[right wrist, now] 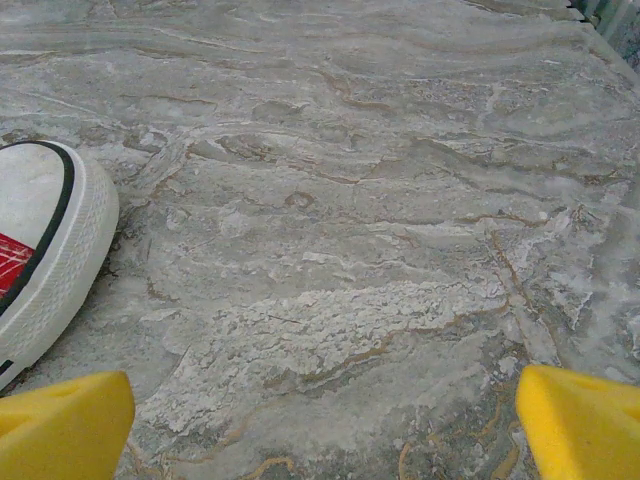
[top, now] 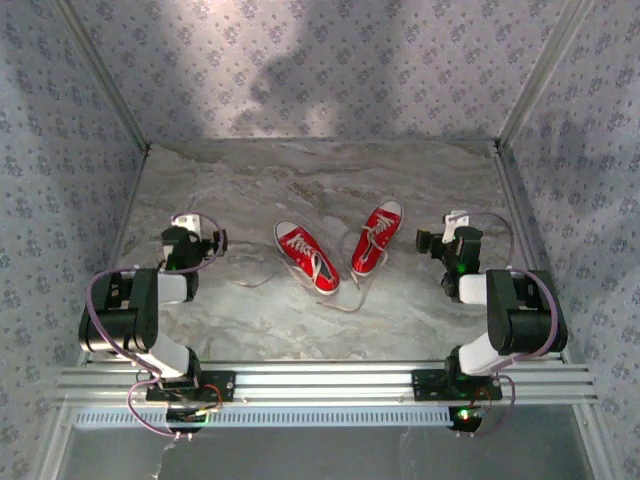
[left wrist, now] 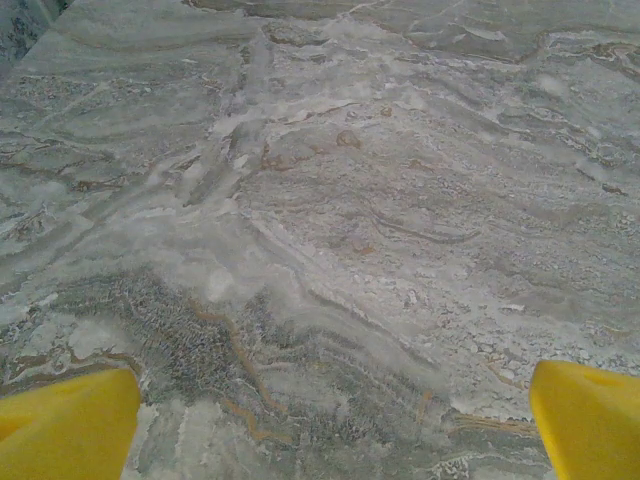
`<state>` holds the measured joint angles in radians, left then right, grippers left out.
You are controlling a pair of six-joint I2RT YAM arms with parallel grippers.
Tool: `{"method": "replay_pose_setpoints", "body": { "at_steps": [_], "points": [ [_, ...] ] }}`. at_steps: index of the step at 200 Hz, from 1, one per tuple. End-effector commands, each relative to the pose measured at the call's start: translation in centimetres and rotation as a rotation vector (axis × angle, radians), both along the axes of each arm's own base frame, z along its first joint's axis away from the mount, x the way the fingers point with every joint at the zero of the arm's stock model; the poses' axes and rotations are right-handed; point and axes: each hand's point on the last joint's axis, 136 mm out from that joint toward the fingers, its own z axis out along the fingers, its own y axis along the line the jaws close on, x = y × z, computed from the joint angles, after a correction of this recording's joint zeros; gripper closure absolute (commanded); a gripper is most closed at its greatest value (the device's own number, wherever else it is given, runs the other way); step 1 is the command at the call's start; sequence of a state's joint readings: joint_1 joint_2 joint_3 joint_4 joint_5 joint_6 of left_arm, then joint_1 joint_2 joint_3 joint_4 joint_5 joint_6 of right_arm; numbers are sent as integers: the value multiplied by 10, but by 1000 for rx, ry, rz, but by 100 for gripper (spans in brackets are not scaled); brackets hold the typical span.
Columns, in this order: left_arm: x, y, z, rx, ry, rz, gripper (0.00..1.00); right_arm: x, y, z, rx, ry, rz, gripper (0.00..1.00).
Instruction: Tie the shoes
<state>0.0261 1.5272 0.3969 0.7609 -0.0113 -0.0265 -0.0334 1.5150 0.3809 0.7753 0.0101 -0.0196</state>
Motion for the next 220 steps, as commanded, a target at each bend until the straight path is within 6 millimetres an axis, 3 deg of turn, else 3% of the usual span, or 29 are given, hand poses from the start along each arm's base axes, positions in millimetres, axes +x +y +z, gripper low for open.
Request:
{"method": "replay_pose_setpoints", "body": {
  "at_steps": [1,175,204,220],
  "points": [
    [11,-1,15,-2,-59,-14,0,6,-2,7,-7,-18,1,0],
    [8,-4,16,14,-72,-17,0,5,-3,8,-19,-20,-15,0],
    [1,-3,26,31,-120,5,0,2,-1,23,-50,-43,-21,0],
    [-4,-10,38,93,-123,9,0,-4,12,36,-69,-61,39,0]
  ]
}}
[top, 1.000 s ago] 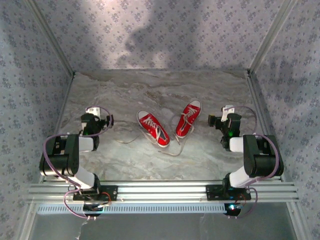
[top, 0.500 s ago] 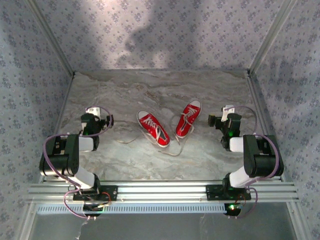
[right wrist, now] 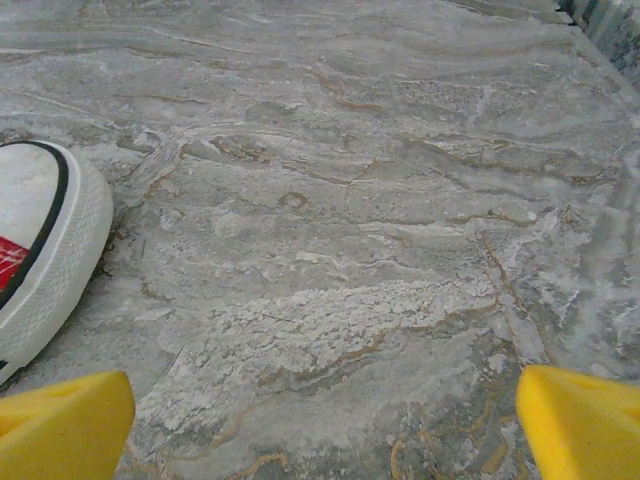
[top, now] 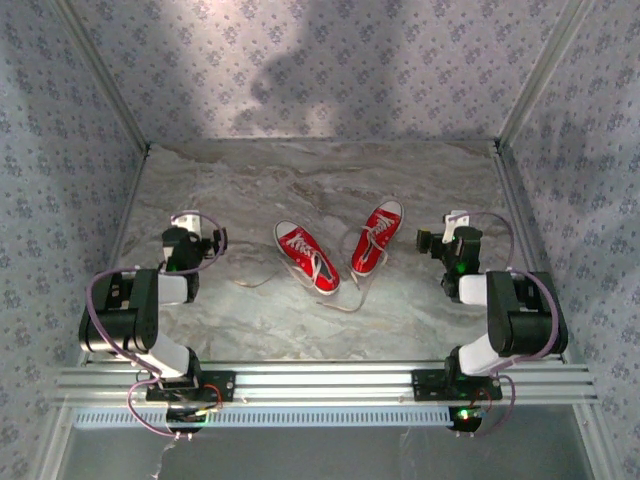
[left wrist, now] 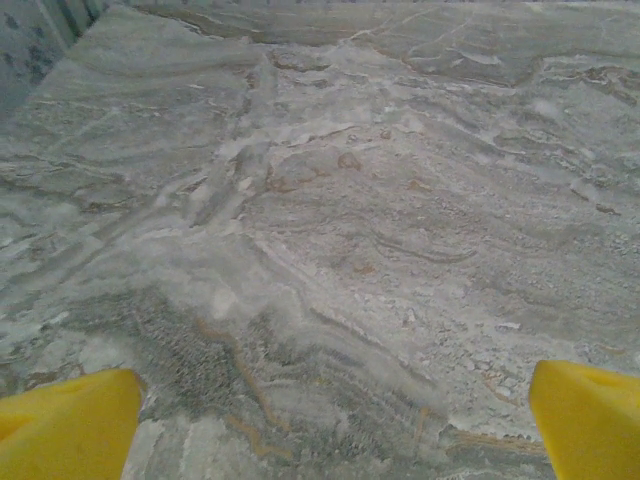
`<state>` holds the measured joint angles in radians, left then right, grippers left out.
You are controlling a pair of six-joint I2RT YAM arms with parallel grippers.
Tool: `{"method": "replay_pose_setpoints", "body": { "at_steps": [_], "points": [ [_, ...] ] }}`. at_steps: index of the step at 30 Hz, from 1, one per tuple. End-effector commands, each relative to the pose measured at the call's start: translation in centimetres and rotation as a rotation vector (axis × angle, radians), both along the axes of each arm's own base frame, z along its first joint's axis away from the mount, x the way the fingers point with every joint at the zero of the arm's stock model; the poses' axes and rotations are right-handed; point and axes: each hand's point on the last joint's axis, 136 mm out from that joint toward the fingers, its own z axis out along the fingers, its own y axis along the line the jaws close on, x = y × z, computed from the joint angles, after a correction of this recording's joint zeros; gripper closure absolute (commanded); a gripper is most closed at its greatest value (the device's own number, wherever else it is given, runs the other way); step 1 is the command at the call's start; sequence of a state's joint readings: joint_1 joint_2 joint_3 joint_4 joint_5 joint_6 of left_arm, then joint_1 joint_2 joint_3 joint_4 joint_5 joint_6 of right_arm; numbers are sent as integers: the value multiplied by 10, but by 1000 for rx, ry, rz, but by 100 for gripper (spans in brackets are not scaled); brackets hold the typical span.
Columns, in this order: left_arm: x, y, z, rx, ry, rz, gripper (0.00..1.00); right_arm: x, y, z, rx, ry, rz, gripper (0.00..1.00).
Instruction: Tie the shoes
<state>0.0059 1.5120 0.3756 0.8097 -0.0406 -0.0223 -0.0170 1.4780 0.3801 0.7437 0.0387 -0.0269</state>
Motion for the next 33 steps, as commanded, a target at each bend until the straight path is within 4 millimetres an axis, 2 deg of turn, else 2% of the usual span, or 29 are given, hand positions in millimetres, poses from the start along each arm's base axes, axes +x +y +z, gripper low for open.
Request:
{"method": "replay_pose_setpoints", "body": {
  "at_steps": [1,4,7,10,12,14,16,18,21,23,27,30,33],
  "points": [
    [-4,-9,31,79,-82,1,0,-2,12,31,-50,-56,53,0],
    [-9,-14,46,127,-55,41,0,-11,22,56,-32,-84,96,0],
    [-16,-18,64,86,-71,59,0,-14,7,82,95,-141,-28,0],
    [-23,-20,83,-21,-84,87,0,-19,-15,86,217,-73,-213,0],
    [-28,-13,92,-99,-66,156,0,-33,-39,78,308,17,-428,0],
    [-35,1,95,-195,-25,295,0,-29,-30,83,356,14,-360,0],
    [-39,3,95,-248,38,351,0,-27,-14,91,430,-10,-283,0],
    [-42,-9,90,-296,113,334,0,-27,2,94,521,21,-231,0],
    [-41,-46,89,-318,163,213,0,-28,36,93,594,119,-114,0],
    [-41,-70,87,-310,202,143,0,-32,62,92,550,171,-44,6],
    [-46,-110,76,-345,279,9,1,-53,132,93,394,263,172,13],
    [-52,-131,67,-354,316,-52,4,-74,178,89,293,322,314,17],
    [-55,-143,55,-358,352,-85,5,-94,210,79,220,392,390,21]
  ]
}}
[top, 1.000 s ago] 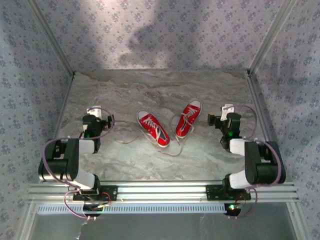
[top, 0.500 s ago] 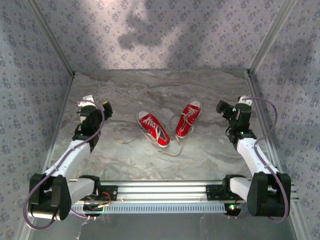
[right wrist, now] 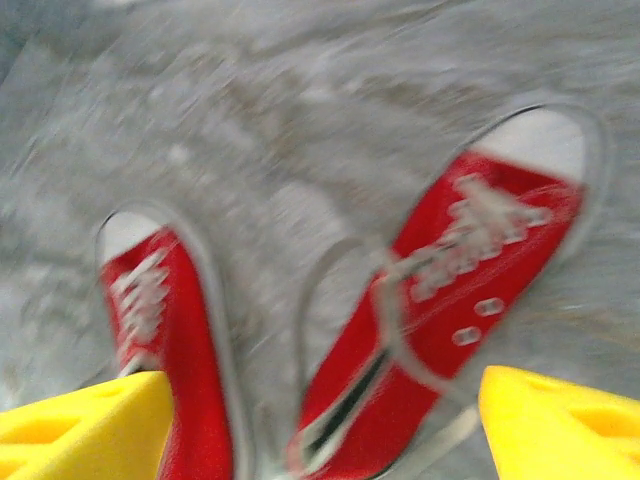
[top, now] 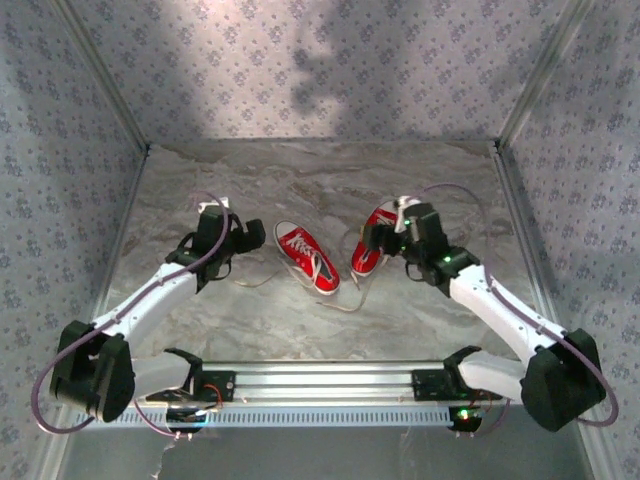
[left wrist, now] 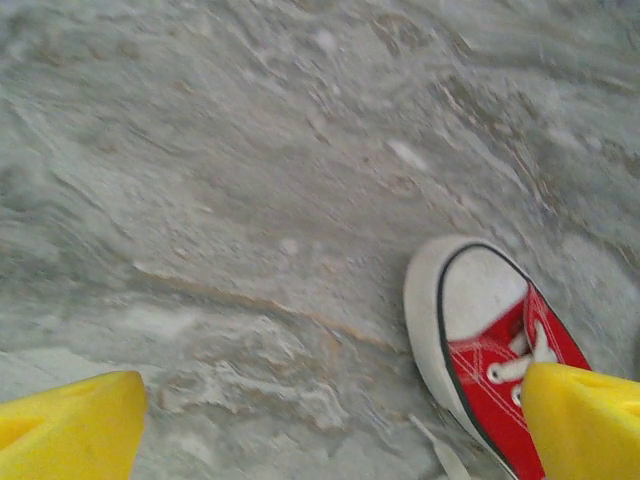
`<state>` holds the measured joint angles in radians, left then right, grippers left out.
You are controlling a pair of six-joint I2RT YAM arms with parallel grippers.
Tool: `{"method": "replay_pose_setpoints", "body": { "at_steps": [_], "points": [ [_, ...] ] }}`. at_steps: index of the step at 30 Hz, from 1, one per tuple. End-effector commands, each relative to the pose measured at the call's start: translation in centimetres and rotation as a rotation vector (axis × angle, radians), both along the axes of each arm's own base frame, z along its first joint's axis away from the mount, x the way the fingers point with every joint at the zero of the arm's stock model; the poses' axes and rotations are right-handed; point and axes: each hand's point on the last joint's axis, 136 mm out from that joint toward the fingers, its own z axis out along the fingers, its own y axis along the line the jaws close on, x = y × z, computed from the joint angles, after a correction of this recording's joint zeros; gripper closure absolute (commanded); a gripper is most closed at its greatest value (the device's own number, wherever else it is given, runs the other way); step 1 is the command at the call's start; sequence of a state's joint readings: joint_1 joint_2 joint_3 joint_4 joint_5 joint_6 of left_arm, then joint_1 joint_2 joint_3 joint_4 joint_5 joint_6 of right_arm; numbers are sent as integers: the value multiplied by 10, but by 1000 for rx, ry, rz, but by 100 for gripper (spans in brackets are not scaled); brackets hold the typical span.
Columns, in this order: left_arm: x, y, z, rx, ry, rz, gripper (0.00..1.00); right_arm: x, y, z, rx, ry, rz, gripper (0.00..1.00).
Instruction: Tie the shoes
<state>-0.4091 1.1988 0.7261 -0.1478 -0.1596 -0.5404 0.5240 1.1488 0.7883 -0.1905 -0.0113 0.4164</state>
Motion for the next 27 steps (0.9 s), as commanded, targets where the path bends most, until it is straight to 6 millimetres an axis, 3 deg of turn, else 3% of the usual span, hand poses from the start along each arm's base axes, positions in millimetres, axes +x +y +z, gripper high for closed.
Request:
{"method": "replay_pose_setpoints", "body": {
  "at_steps": [1,4,8,12,15,19,27],
  "points": [
    [-3,-18,-9,-45,50,-48,5,-28,25,-22,-152,86,107,21],
    [6,-19,-10,-39,65,-45,5,-50,53,-35,-210,117,209,22],
    [34,-30,-7,-33,101,-86,5,-70,61,-49,-266,136,252,24],
    [68,-42,-14,-22,152,-124,4,-93,79,-60,-302,113,361,14],
    [93,-49,-26,-36,199,-145,3,-92,81,-71,-325,108,342,6],
    [118,-73,-42,-90,268,-239,0,-86,91,-84,-320,109,332,3],
    [135,-121,-70,-227,376,-393,0,-64,96,-107,-371,113,285,3]
  ]
}}
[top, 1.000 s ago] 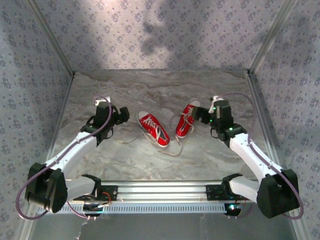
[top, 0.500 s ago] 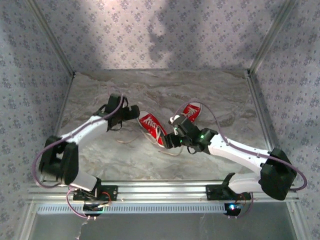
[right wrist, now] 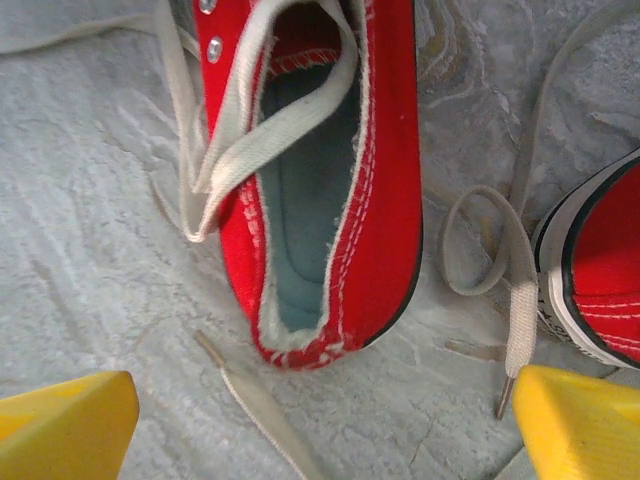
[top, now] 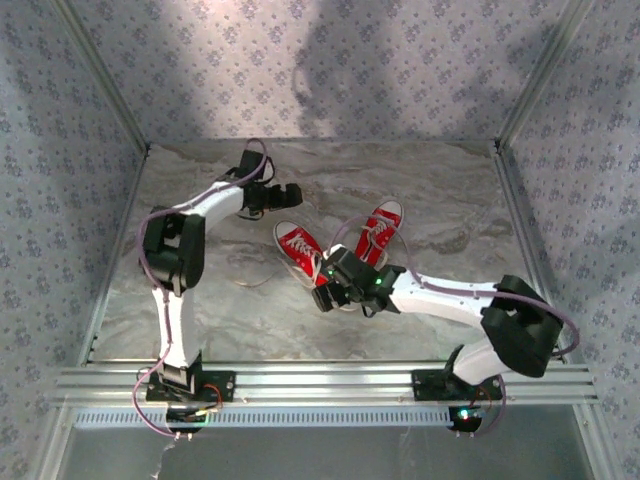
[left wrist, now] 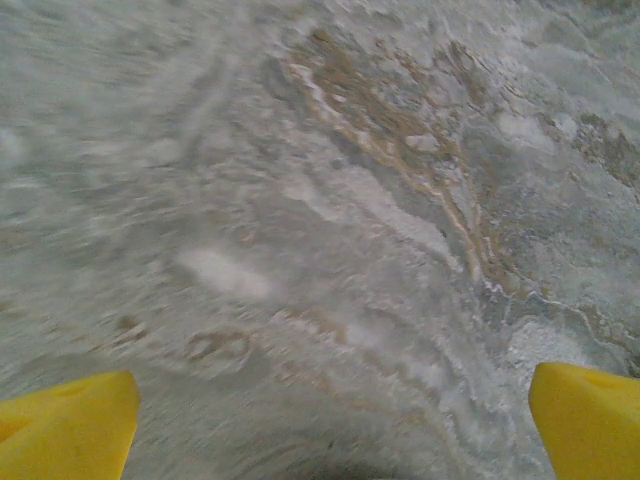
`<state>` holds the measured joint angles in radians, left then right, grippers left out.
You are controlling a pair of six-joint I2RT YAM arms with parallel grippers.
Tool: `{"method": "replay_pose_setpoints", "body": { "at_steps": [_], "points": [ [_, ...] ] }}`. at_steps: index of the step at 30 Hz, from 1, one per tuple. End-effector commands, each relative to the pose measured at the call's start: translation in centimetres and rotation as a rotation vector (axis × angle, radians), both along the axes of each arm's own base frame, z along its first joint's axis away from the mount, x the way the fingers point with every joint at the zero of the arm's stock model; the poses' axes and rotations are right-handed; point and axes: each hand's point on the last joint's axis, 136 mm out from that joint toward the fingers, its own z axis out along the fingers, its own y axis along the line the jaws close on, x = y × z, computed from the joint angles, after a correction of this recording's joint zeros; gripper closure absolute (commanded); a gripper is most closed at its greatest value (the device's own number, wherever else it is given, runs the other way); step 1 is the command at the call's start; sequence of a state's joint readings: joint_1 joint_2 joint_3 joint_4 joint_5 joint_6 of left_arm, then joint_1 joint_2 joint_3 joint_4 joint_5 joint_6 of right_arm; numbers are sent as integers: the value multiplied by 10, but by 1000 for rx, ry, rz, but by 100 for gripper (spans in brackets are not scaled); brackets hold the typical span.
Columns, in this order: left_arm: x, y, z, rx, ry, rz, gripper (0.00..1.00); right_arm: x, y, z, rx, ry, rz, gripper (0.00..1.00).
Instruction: Tie the shoes
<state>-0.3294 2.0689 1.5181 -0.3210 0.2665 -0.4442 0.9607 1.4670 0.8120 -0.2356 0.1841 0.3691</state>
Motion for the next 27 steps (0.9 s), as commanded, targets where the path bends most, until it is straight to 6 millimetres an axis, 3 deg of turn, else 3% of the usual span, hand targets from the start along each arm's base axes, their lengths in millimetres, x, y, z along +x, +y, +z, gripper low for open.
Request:
{"method": "replay_pose_setpoints", "body": {
  "at_steps": [1,9,19,27],
  "points": [
    [-12,-31,-1,-115,75,-124,0,17,0,-6,-11,-24,-46,3],
    [-31,-60,-4,-224,100,-258,1,33,-8,-27,-8,26,-85,12],
    [-67,-35,-19,-159,113,-204,22,56,-34,-34,-3,40,-191,27],
    [-112,-23,-21,-131,121,-194,28,82,-51,-31,3,46,-300,35]
  ]
}}
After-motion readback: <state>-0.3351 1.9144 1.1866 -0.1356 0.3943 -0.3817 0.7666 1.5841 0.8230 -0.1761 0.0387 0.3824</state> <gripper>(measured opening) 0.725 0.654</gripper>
